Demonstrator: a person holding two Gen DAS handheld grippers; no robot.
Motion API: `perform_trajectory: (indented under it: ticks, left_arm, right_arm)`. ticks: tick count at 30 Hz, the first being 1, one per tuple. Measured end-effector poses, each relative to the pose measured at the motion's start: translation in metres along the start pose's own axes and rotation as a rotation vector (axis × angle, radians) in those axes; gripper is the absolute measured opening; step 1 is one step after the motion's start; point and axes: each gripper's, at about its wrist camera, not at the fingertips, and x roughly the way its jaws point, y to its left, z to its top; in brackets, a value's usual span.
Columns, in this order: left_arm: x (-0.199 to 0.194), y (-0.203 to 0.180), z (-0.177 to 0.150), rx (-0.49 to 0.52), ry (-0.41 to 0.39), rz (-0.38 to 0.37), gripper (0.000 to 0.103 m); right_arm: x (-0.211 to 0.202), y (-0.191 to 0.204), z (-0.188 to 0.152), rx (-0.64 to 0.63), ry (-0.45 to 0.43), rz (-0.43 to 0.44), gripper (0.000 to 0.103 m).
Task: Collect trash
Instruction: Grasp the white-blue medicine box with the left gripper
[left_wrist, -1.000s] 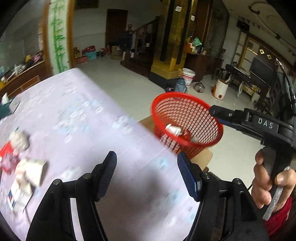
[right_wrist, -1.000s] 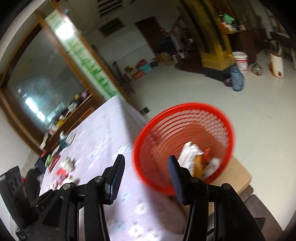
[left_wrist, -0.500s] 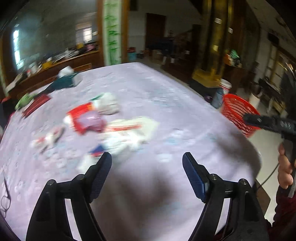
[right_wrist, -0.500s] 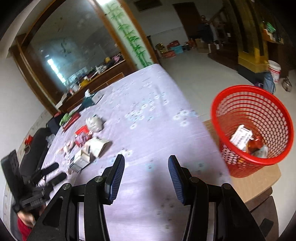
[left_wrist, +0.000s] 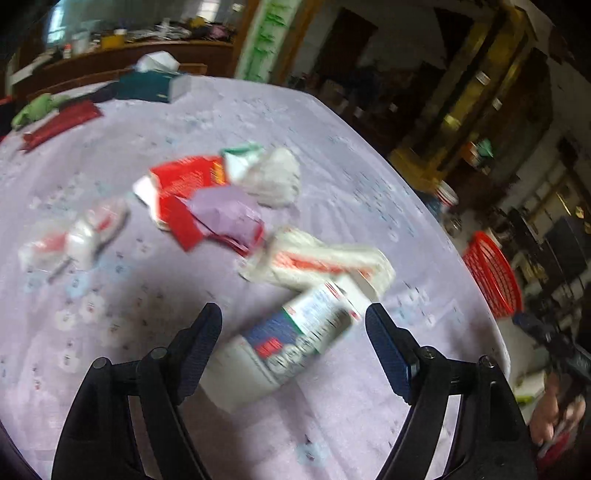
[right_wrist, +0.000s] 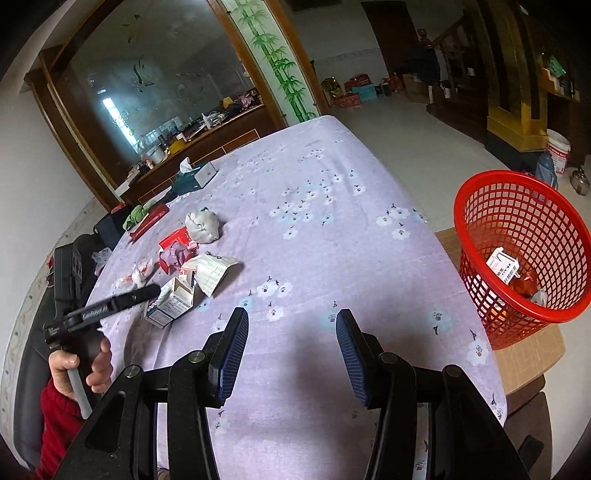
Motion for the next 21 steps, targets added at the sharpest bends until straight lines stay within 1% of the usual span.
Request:
perform_trajectory:
  ticks: [4, 5, 7, 8, 9, 11, 12, 13, 15, 17, 21]
  left_arm:
    - [0.002, -0.024, -0.019, 0.139, 0.035, 0.023, 0.078]
    - [0.004, -0.029, -0.024, 0.167, 0.043, 0.047, 0.078]
    - [0.008, -0.037, -0.030, 0.212, 0.039, 0.121, 0.078]
    - [0.010, -0.038, -0.030, 0.215, 0.031, 0.140, 0.072]
    - [0.012, -0.037, -0.029, 0.204, 0.024, 0.155, 0.069]
    - [0.020, -0.031, -0.025, 0.160, 0.037, 0.167, 0.051]
    - [0.023, -0.027, -0.023, 0.137, 0.038, 0.164, 0.050]
    - [0.024, -0.026, -0.023, 0.125, 0.037, 0.158, 0.045]
    - [0.026, -0.025, -0.024, 0.120, 0.039, 0.151, 0.042]
    - [0.023, -0.026, -0.030, 0.111, 0.028, 0.159, 0.036]
    - [0.004, -0.024, -0.044, 0.069, -0.005, 0.163, 0.036]
  right_arm:
    - [0.004, 0.000, 0.002, 0.005, 0.009, 0.000, 0.053]
    - [0.006, 0.001, 0.003, 0.004, 0.013, 0.005, 0.053]
    - [0.009, 0.006, 0.004, -0.005, 0.018, 0.012, 0.053]
    - [0.011, 0.009, 0.004, -0.013, 0.022, 0.018, 0.053]
    - [0.012, 0.013, 0.005, -0.019, 0.027, 0.026, 0.053]
    - [0.015, 0.020, 0.006, -0.031, 0.037, 0.041, 0.053]
    - [0.017, 0.023, 0.006, -0.038, 0.041, 0.046, 0.053]
    - [0.019, 0.026, 0.007, -0.048, 0.045, 0.050, 0.053]
    - [0.025, 0.033, 0.012, -0.074, 0.057, 0.056, 0.053]
    - [0.032, 0.039, 0.016, -0.089, 0.071, 0.055, 0.054]
    - [0.056, 0.057, 0.029, -0.137, 0.107, 0.061, 0.053]
